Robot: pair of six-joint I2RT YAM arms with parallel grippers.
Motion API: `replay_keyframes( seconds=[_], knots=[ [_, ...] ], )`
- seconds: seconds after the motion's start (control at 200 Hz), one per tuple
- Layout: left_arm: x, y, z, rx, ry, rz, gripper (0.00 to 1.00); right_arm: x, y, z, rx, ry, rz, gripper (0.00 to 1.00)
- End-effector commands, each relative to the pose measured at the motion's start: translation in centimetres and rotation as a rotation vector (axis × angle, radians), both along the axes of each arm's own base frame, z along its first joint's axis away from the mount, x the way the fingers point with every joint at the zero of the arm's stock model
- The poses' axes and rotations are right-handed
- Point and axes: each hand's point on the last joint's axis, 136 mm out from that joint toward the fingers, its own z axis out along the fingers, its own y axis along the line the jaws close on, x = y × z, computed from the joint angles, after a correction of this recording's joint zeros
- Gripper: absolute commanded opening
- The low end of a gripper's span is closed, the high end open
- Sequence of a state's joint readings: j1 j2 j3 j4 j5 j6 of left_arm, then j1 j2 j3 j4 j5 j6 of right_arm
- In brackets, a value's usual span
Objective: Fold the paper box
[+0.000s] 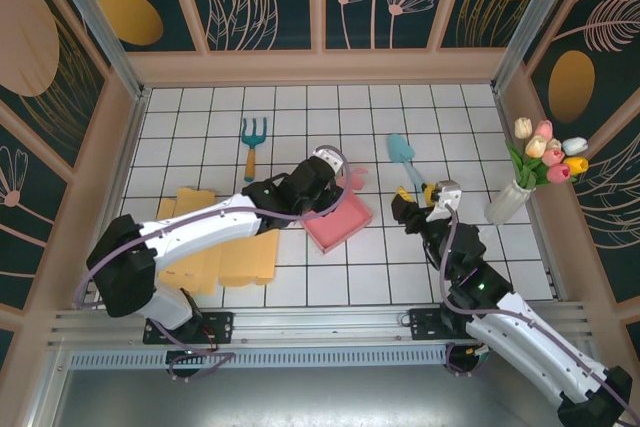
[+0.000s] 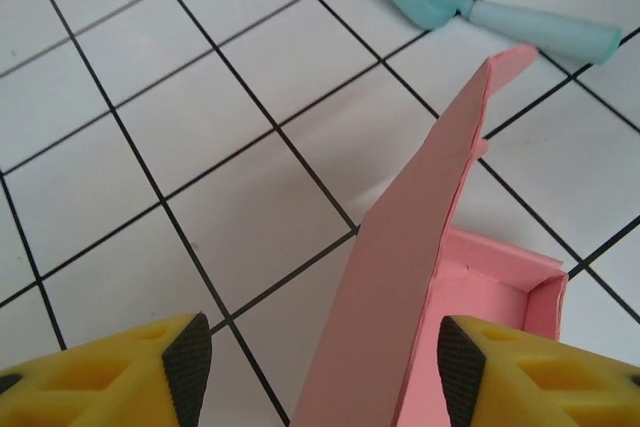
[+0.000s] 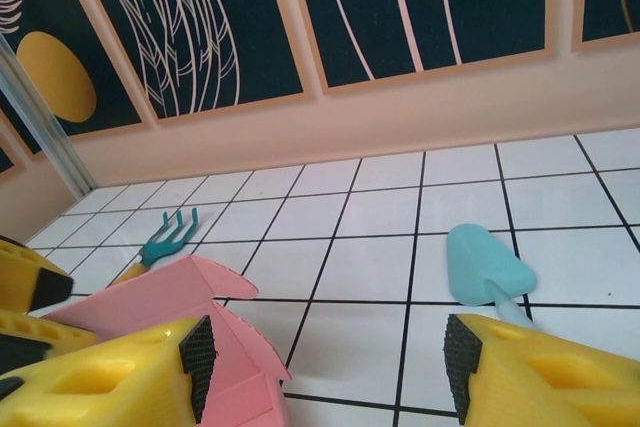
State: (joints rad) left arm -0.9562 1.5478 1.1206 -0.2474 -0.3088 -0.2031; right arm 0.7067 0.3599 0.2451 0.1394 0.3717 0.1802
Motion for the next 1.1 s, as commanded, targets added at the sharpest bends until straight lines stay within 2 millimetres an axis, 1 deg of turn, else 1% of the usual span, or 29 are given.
replay_keyframes(
  seconds=[0.0, 0.07, 0.185, 0.28, 0.365, 0.46, 0.55, 0.61, 0.666, 0.681, 0.706, 0.756, 0.781, 0.846, 0.921, 0.991, 1.021, 1.036, 1.096],
  knots=[
    [0.2, -0.5, 0.0, 0.036, 0.014, -0.049, 0.61, 0.2, 0.4, -0.2, -0.009, -0.024, 0.021, 0.65],
    [0.4, -0.7, -0.2, 0.059, 0.011, -0.065, 0.58, 0.3, 0.7, -0.5, -0.021, -0.019, 0.028, 0.65],
    [0.6, -0.7, -0.9, 0.111, 0.009, -0.092, 0.50, 0.4, 1.6, -1.1, -0.052, -0.011, 0.070, 0.66],
    [0.5, -1.0, -1.3, 0.120, 0.015, -0.109, 0.40, 0.7, 2.1, -1.6, -0.077, 0.003, 0.088, 0.67],
    [0.4, -1.2, -1.4, 0.122, 0.012, -0.129, 0.32, 1.1, 2.2, -1.8, -0.106, 0.000, 0.080, 0.67],
    [0.4, -1.1, -1.3, 0.134, 0.004, -0.134, 0.16, 1.8, 2.5, -1.1, -0.161, -0.051, 0.079, 0.68],
    [0.4, -1.0, -0.4, 0.115, -0.016, -0.134, 0.09, 2.5, 3.6, 0.6, -0.257, -0.151, 0.118, 0.70],
    [0.3, -0.8, 0.5, 0.097, -0.035, -0.133, 0.06, 3.6, 3.9, 1.9, -0.331, -0.200, 0.119, 0.70],
    [0.1, -0.7, 1.2, 0.074, -0.051, -0.141, 0.04, 5.2, 3.9, 2.8, -0.395, -0.208, 0.129, 0.70],
    [0.0, -0.7, 1.5, 0.065, -0.057, -0.144, 0.04, 5.5, 4.4, 3.2, -0.405, -0.212, 0.152, 0.70],
    [-0.2, -0.7, 1.8, 0.054, -0.065, -0.153, 0.03, 6.4, 4.0, 3.6, -0.430, -0.204, 0.159, 0.71],
    [-0.6, -0.6, 2.6, 0.027, -0.085, -0.172, 0.02, 7.4, 4.5, 4.3, -0.486, -0.211, 0.248, 0.71],
    [-0.8, -0.5, 2.9, 0.016, -0.096, -0.181, 0.02, 7.6, 4.9, 4.3, -0.530, -0.213, 0.302, 0.71],
    [-1.2, -0.2, 3.8, -0.015, -0.126, -0.196, 0.00, 7.7, 5.6, 4.3, -0.650, -0.233, 0.422, 0.70],
    [-2.0, -0.1, 4.7, -0.048, -0.156, -0.231, 0.00, 7.8, 5.6, 3.9, -0.768, -0.267, 0.501, 0.71],
    [-2.9, -0.2, 5.5, -0.090, -0.186, -0.284, 0.00, 7.9, 5.4, 4.0, -0.810, -0.307, 0.552, 0.71],
    [-3.2, -0.5, 6.5, -0.119, -0.207, -0.307, 0.00, 7.8, 5.5, 3.9, -0.830, -0.324, 0.584, 0.71],
    [-3.5, -0.4, 5.7, -0.113, -0.199, -0.321, 0.00, 7.7, 5.5, 3.7, -0.839, -0.329, 0.603, 0.71],
    [-4.2, -0.5, 6.0, -0.134, -0.216, -0.360, 0.00, 7.4, 6.0, 2.7, -0.875, -0.338, 0.675, 0.70]
  ],
)
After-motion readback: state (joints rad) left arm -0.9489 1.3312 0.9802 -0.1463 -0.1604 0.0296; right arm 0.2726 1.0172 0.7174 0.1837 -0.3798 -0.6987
